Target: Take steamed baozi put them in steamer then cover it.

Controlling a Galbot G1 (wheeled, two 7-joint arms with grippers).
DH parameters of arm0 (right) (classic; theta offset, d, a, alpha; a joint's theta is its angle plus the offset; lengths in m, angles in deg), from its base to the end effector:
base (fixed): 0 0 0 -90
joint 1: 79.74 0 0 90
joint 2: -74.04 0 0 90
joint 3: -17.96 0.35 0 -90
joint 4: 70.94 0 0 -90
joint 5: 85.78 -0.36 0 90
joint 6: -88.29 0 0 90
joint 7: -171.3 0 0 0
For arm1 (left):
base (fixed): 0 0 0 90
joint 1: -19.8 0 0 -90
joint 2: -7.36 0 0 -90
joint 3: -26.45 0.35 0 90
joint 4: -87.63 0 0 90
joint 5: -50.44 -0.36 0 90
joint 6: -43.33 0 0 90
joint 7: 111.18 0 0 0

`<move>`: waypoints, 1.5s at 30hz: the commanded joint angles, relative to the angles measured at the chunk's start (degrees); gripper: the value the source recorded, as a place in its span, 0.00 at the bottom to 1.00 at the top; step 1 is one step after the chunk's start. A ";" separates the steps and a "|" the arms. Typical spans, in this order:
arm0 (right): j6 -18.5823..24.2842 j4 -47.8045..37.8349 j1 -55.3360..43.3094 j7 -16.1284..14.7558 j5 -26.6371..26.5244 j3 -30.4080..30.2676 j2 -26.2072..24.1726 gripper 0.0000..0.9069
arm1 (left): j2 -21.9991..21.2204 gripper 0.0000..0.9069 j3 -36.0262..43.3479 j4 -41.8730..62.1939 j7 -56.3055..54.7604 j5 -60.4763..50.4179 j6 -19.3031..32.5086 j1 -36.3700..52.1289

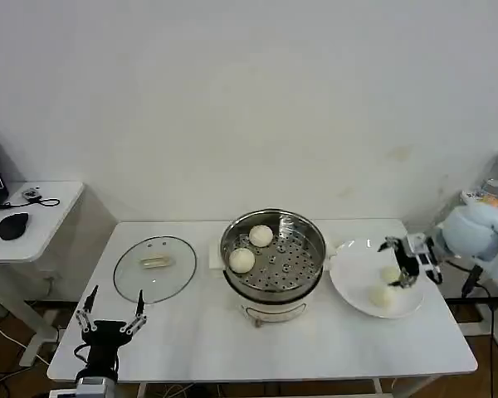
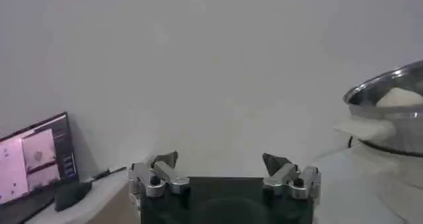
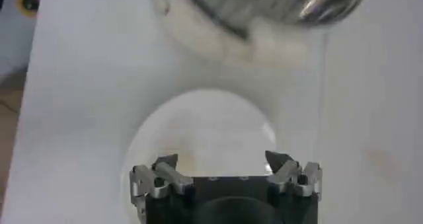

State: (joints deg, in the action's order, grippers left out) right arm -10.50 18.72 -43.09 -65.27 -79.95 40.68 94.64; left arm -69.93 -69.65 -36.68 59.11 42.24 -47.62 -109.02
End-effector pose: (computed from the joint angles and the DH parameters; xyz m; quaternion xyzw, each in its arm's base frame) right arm 0.4318 -0.2128 -0.1479 0.4642 -0.5687 0.5871 0.3413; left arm 0.1448 0.0632 -0.2917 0.0590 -0.9790 -0.1938 0.0232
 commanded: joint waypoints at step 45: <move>2.10 -15.54 3.36 -3.92 6.85 3.95 10.70 0.70 | -0.25 1.00 -1.07 0.63 -0.25 -0.03 0.17 0.17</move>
State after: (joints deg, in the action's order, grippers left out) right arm -8.49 2.13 -37.18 -66.73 -72.62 44.75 106.89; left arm -70.28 -70.83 -35.80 58.84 42.23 -47.44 -108.83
